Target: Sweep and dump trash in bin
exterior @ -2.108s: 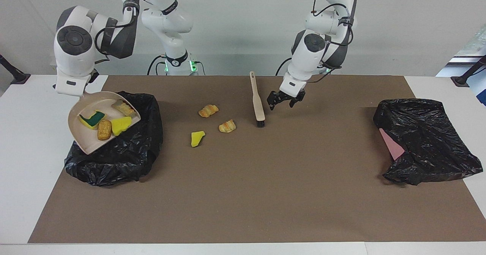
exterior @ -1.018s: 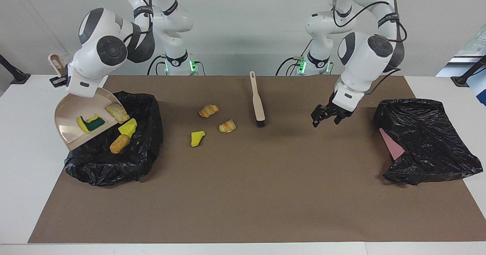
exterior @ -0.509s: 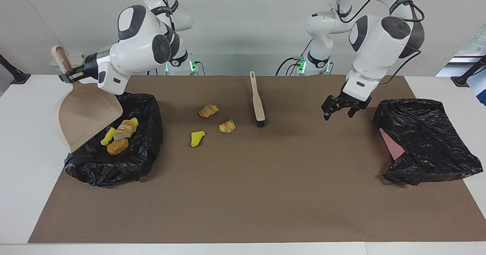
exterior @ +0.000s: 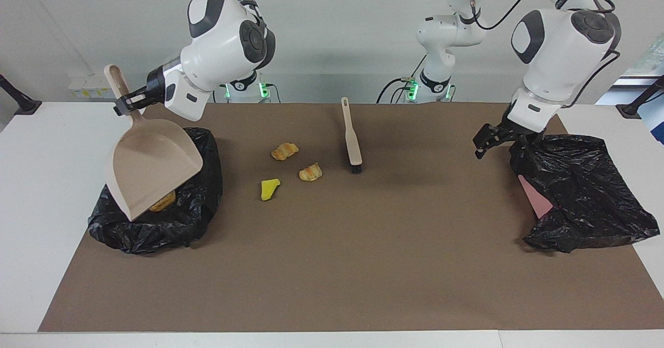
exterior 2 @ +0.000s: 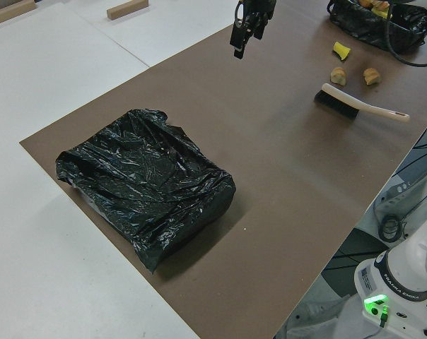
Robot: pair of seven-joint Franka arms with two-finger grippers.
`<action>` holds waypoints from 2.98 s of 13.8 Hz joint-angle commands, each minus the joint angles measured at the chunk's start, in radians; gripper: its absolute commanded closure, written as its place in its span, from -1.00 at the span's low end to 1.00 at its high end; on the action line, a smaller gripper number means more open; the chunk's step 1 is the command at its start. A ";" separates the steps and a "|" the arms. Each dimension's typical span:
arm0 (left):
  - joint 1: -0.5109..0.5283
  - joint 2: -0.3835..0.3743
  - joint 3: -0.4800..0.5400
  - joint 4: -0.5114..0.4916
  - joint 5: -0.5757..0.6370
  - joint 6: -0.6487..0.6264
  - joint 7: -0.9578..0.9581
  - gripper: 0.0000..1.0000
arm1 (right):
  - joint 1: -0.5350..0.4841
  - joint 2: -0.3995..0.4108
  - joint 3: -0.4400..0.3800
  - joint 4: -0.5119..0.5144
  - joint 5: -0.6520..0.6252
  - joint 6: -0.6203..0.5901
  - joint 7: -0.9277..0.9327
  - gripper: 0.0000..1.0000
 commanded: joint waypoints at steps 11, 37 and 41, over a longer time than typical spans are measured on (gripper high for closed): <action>-0.077 -0.033 0.110 0.143 0.054 -0.281 0.117 -1.00 | 0.173 0.348 0.010 0.386 0.657 0.165 1.037 1.00; -0.077 -0.050 0.110 0.142 0.062 -0.319 0.114 -1.00 | 0.282 0.590 0.041 0.403 0.910 0.476 1.219 0.47; -0.075 -0.056 0.115 0.139 0.062 -0.322 0.114 -1.00 | 0.285 0.586 0.039 0.402 0.902 0.476 1.233 -0.05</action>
